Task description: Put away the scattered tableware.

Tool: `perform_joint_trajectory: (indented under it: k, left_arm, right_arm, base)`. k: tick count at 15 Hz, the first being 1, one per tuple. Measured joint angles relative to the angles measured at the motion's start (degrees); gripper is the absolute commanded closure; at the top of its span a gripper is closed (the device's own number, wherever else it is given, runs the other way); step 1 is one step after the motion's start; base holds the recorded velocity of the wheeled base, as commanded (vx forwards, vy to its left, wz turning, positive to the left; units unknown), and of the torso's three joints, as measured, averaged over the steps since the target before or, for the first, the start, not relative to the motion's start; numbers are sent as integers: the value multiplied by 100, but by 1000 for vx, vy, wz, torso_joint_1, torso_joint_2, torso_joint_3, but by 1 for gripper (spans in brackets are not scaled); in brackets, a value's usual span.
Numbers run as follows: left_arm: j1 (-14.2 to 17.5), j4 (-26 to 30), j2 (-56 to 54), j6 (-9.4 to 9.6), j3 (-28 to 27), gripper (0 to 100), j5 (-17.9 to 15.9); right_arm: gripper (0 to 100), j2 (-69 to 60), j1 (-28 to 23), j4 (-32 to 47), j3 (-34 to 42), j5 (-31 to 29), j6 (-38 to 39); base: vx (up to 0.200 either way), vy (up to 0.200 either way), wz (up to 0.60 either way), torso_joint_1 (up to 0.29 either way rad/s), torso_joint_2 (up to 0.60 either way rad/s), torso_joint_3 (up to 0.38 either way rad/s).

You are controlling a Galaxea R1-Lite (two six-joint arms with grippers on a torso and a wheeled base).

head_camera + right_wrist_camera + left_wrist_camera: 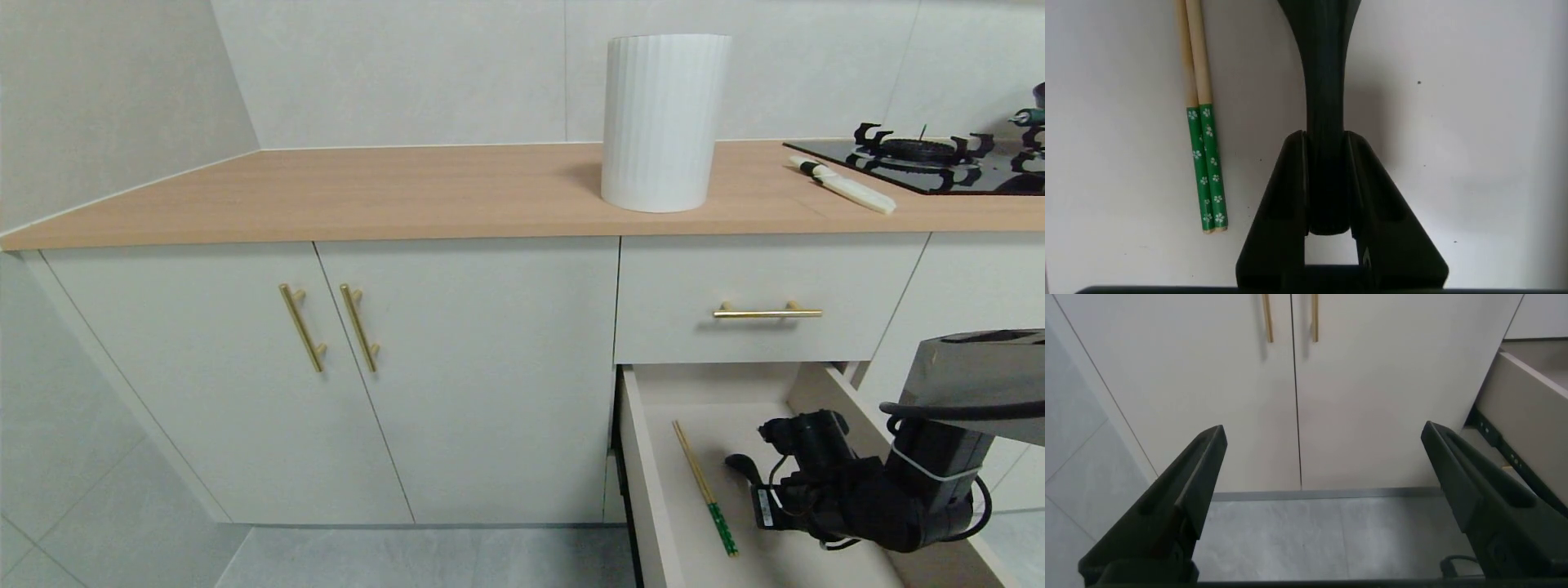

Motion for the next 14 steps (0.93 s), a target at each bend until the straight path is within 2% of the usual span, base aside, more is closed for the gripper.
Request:
perform_joint_trajectory:
  k: [1,10,14]
  left_arm:
    - [-2,0,0,0,0,0,0]
    - [-2,0,0,0,0,0,-1]
    - [-2,0,0,0,0,0,-1]
  right_arm:
    - [0,4,0,0,-1,0,2]
    - [0,-123,-57,-145,85,-4,0]
    - [0,-1148,-60,38,407,22,11]
  base:
    - [0,0,0,0,0,0]
    - [0,0,0,0,0,0]
    - [0,0,0,0,0,0]
